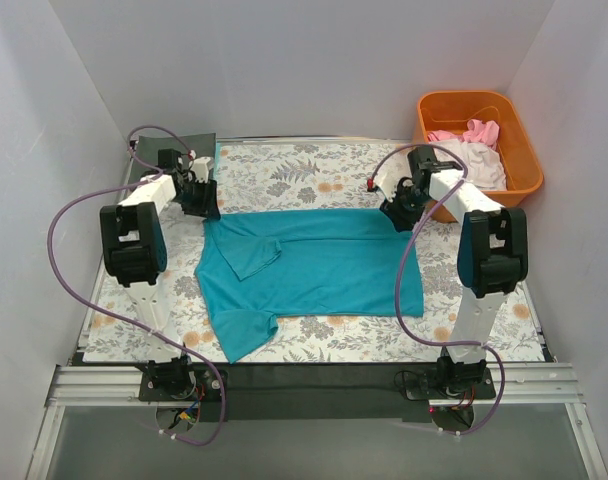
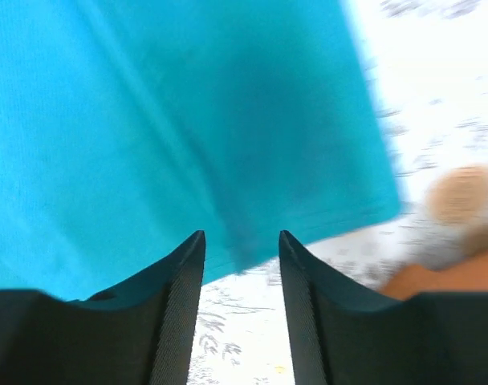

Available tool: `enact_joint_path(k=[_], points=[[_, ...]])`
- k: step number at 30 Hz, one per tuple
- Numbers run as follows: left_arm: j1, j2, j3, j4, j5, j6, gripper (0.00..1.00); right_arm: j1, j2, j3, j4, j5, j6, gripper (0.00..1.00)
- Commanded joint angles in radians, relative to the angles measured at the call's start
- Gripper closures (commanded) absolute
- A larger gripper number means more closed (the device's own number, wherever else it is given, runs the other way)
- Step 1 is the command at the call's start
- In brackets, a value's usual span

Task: Fold and stack the t-shirts
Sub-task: Fold the tshirt

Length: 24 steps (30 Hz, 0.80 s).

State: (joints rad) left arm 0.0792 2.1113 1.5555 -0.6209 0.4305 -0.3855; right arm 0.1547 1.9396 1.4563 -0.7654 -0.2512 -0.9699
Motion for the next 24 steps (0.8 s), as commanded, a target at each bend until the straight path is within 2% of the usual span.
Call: enact_joint_path(k=[1, 4, 9, 13, 19, 24], points=[[0.007, -0.128, 0.038, 0.015, 0.086, -0.016, 0.58, -0.001, -0.032, 0.128, -0.006, -0.056, 0.107, 0.6], [0.007, -0.172, 0.023, 0.023, 0.094, -0.049, 0.56, 0.0, 0.028, 0.208, -0.005, -0.036, 0.193, 0.71], [-0.002, -0.2, -0.038, 0.036, 0.087, -0.061, 0.58, 0.0, 0.125, 0.271, -0.002, 0.015, 0.261, 0.75], [-0.013, -0.183, -0.089, 0.055, 0.064, -0.075, 0.64, 0.002, 0.173, 0.269, 0.02, 0.052, 0.293, 0.75], [-0.039, -0.131, -0.149, 0.099, -0.027, -0.101, 0.68, 0.02, 0.22, 0.219, 0.095, 0.159, 0.318, 0.67], [-0.039, -0.044, -0.126, 0.121, -0.12, -0.124, 0.72, 0.023, 0.281, 0.234, 0.153, 0.237, 0.342, 0.63]])
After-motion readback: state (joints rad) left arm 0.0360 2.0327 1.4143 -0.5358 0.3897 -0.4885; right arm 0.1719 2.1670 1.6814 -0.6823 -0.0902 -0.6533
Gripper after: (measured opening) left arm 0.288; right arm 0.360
